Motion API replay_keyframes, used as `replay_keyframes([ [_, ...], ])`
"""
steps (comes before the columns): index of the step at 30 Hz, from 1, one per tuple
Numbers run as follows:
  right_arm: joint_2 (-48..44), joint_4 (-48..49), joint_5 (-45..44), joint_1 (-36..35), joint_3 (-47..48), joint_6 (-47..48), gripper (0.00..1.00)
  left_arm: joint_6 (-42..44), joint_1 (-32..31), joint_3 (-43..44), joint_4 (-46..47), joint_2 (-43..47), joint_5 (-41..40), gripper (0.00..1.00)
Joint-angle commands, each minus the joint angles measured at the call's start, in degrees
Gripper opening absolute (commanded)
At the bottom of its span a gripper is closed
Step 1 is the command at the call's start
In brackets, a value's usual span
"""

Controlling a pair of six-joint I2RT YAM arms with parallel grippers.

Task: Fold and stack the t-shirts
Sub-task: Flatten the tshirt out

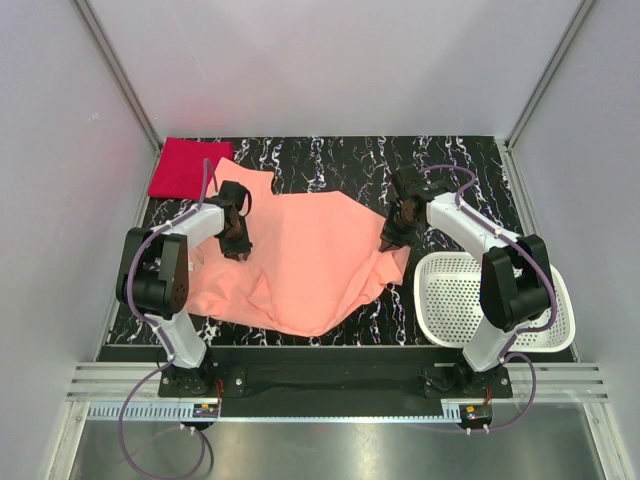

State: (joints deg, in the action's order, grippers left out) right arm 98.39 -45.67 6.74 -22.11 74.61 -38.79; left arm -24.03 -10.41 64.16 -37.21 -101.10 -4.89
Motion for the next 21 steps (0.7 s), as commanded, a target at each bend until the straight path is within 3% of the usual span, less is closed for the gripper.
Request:
replay_keyframes([
  [1,-0.3,1.1,1.0,0.1,-0.3,0.6,0.00,0.1,-0.1,-0.2,2.0,-0.6,-2.1,0.27],
  [6,-0.1,1.0,1.0,0.0,-0.2,0.8,0.00,-0.1,-0.1,0.5,2.4,-1.2,-2.4,0.21],
  [8,-0.1,0.9,0.9,0.1,-0.1,0.8,0.00,-0.1,-0.1,1.3,1.8,-1.1,-2.7,0.11],
  [13,-0.2,0.1,0.5,0.1,0.3,1.0,0.00,-0.8,-0.4,1.7,0.3,3.4,-3.6,0.00],
  [21,1.3,-3.5,-1.5,0.7,4.8,1.0,0.00,-3.7,-1.7,2.2,-3.2,14.5,-5.1,0.00],
])
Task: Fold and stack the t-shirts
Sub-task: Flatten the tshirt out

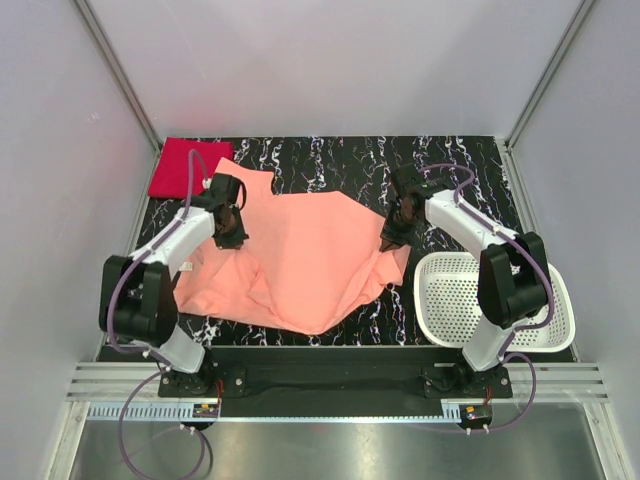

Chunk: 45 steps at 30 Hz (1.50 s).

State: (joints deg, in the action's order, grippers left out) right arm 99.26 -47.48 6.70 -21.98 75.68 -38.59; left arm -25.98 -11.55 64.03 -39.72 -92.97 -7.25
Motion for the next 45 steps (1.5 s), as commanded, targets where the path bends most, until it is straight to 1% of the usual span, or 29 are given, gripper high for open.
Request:
replay_keyframes([
  [1,0.6,-1.9,-1.7,0.7,4.2,0.6,0.00,-2.5,-0.6,2.8,-1.3,7.8,-2.9,0.00],
  [3,0.6,-2.4,-1.9,1.1,6.5,0.0,0.00,-3.2,-0.6,3.4,-1.8,11.5,-3.4,0.00],
  [7,1.1,-3.2,-3.3,2.9,12.8,-1.3,0.00,-5.5,-0.6,8.0,-3.9,17.5,-5.8,0.00],
  [8,0.9,-2.9,-4.2,3.8,15.5,-1.7,0.00,-5.8,-0.6,11.1,-4.0,18.9,-6.3,0.00],
  [10,0.0,-1.4,-5.6,5.0,18.0,-2.4,0.00,-6.6,-0.6,14.2,-3.7,22.9,-8.8,0.00],
  [11,-0.4,-0.7,-6.3,5.6,20.4,-3.0,0.00,-6.9,-0.5,17.8,-3.4,24.2,-9.9,0.00],
  [12,-0.9,0.2,-6.4,7.2,21.9,-3.2,0.00,-6.8,-0.6,19.6,-3.1,25.5,-11.6,0.00],
  [13,-2.1,0.6,-8.1,7.6,23.4,-3.7,0.00,-6.3,-0.6,21.6,-1.6,28.2,-12.2,0.00],
  [14,-2.9,1.3,-9.2,8.3,26.5,-3.7,0.00,-5.6,-0.6,23.5,-0.8,29.3,-12.6,0.00],
  [15,-3.9,3.3,-9.9,8.8,28.0,-3.8,0.00,-4.8,-0.6,27.2,1.6,30.7,-13.1,0.00],
  [17,-7.0,5.4,-12.2,9.0,32.1,-4.0,0.00,-3.1,-0.5,30.8,3.5,33.9,-13.5,0.00],
  [18,-9.4,8.3,-12.5,8.9,33.2,-4.3,0.00,-2.6,-0.5,34.2,6.1,34.9,-13.1,0.00],
  [20,-12.1,11.2,-12.6,8.9,35.8,-4.8,0.00,-1.9,-0.5,37.6,8.3,37.1,-12.0,0.00],
  [21,-13.6,14.6,-12.5,8.9,36.3,-4.9,0.00,-1.7,-0.6,39.6,9.7,37.5,-10.5,0.00],
  [22,-16.9,16.3,-12.4,8.9,36.5,-4.9,0.00,-1.1,-0.6,43.4,10.7,38.1,-9.3,0.00],
  [24,-22.1,20.5,-11.7,8.9,36.6,-4.1,0.00,-0.3,-0.6,47.3,11.9,38.9,-5.4,0.00],
  [25,-23.9,21.5,-11.4,8.7,36.7,-3.3,0.00,0.7,-0.6,52.5,11.6,38.7,-3.8,0.00],
  [27,-28.5,23.7,-9.6,8.8,36.6,-2.4,0.00,2.0,-0.5,57.8,9.8,38.7,-0.9,0.00],
  [28,-29.5,23.5,-8.8,8.8,37.6,-1.6,0.00,2.3,-0.6,60.9,9.6,39.1,-0.2,0.00],
  [30,-33.0,22.9,-6.5,8.7,38.3,-1.1,0.00,2.3,-0.5,63.7,9.4,40.7,0.4,0.00],
  [34,-39.4,21.4,-3.9,8.8,36.0,-2.3,0.00,3.5,-0.6,70.5,8.2,41.1,1.8,0.00],
  [35,-40.2,19.5,-2.8,8.7,35.9,-2.5,0.00,3.7,-0.6,71.9,7.8,41.1,2.0,0.00],
  [37,-42.0,17.9,-0.8,8.7,34.6,-4.6,0.00,4.4,-0.6,71.9,7.8,41.6,1.6,0.00],
  [41,-43.0,17.8,1.0,8.8,29.6,-8.9,0.00,6.2,-0.6,66.5,10.0,42.5,0.2,0.00],
  [42,-42.4,18.3,0.9,8.8,28.5,-9.1,0.00,7.2,-0.6,62.6,11.8,42.7,-0.6,0.00],
  [44,-41.2,19.9,0.4,8.8,25.2,-9.9,0.00,8.0,-0.6,57.4,13.5,42.9,-2.8,0.00],
  [45,-39.6,21.1,0.7,8.8,23.8,-10.1,0.00,8.8,-0.6,54.6,16.0,42.9,-3.5,0.00],
])
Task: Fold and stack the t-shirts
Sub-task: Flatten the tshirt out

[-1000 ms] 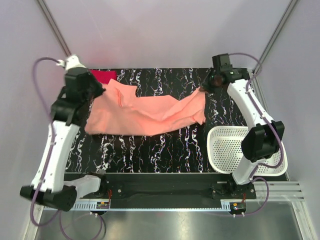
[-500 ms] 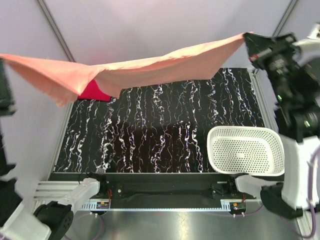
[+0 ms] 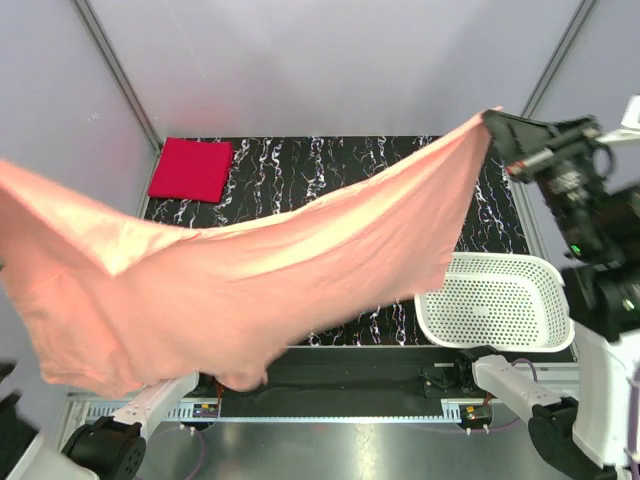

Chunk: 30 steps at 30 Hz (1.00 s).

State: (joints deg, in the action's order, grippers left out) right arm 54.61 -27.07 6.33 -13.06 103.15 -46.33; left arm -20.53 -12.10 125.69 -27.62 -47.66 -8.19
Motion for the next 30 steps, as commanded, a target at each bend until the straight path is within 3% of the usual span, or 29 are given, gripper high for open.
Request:
replay_keyframes([
  [1,6.0,2.3,1.2,-0.1,-6.9,-3.1,0.00,3.9,0.0,-13.0,4.9,-2.6,-3.5,0.00],
  [8,20.9,18.0,0.1,-0.5,-16.5,-3.7,0.00,8.2,0.1,-36.8,18.4,-7.7,-11.8,0.00],
  [11,30.7,25.2,0.0,-0.7,-18.7,-3.7,0.00,10.0,0.4,-46.7,28.9,-12.5,-16.4,0.00],
  [15,48.2,35.3,1.0,-0.8,-18.1,-4.2,0.00,9.6,4.3,-54.1,34.8,-22.6,-17.1,0.00],
  [19,63.0,37.5,2.2,-1.4,-7.0,-3.5,0.00,6.6,10.6,-56.4,38.2,-34.5,-15.2,0.00],
  [23,74.6,35.3,2.2,-1.4,4.8,-3.0,0.00,5.4,14.8,-51.9,38.0,-48.2,-11.8,0.00],
  [30,89.8,30.9,2.5,-1.3,23.4,-1.4,0.00,5.4,17.5,-43.6,36.9,-58.7,-6.9,0.00],
])
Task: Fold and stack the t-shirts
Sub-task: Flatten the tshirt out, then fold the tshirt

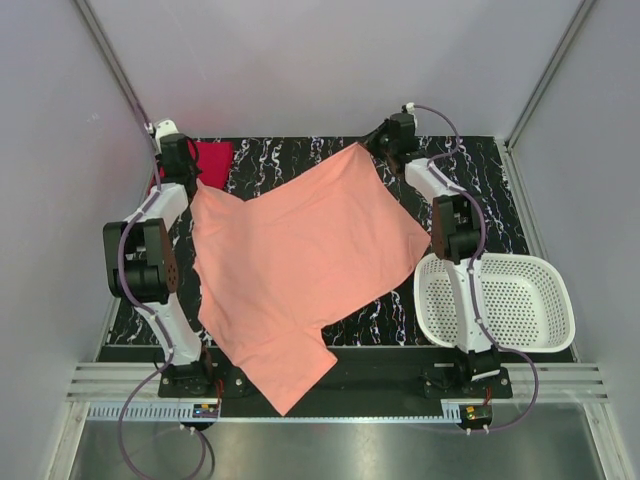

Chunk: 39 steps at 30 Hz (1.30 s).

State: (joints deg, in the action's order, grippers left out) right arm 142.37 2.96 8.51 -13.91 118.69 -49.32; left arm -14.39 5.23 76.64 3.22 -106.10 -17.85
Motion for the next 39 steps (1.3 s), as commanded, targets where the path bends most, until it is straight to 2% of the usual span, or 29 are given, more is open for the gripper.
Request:
replay_keyframes([
  [1,2.9,0.3,0.3,-0.3,9.0,1.6,0.00,-0.6,0.2,6.5,6.0,-0.9,3.1,0.00],
  [7,6.0,-2.6,-0.2,0.4,14.8,1.7,0.00,-1.2,0.7,8.7,2.7,-2.6,4.5,0.00],
  [10,6.9,-6.6,-0.2,1.2,17.5,2.5,0.00,-1.6,0.9,12.0,-2.6,-3.5,6.8,0.00],
  [16,6.3,-6.6,-1.2,3.4,17.3,3.4,0.00,-1.8,0.9,16.9,-11.5,-6.3,11.7,0.00],
  [22,6.2,-6.9,-2.0,5.5,18.1,5.2,0.00,-2.6,0.9,20.0,-14.0,-10.5,13.0,0.00],
  [31,12.7,-9.8,-0.3,5.9,26.8,5.7,0.00,-5.6,0.9,24.9,-15.1,-15.4,13.9,0.00],
  [39,12.2,-15.1,-1.2,6.0,27.3,3.9,0.00,-6.8,-1.1,26.6,-20.8,-13.0,13.7,0.00],
])
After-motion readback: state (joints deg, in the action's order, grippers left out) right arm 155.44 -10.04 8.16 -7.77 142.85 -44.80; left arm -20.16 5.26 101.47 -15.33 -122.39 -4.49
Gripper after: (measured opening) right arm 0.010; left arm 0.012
